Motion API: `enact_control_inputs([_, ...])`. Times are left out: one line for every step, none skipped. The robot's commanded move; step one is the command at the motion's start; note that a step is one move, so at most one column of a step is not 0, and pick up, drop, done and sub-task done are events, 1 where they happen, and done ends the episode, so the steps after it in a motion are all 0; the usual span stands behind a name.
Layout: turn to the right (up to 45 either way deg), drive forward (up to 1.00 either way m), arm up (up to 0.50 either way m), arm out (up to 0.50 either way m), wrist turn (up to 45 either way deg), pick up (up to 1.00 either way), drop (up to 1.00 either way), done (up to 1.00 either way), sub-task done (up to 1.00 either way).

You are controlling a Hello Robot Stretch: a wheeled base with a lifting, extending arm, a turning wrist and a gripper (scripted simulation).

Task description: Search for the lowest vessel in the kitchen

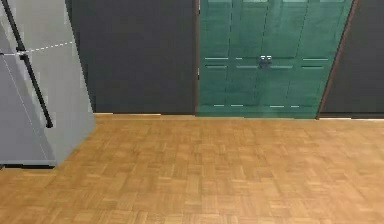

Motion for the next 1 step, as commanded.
enact_control_inputs([6.0, 0.0, 0.0, 0.0, 0.0, 0.0, 0.0, 0.0, 0.0])
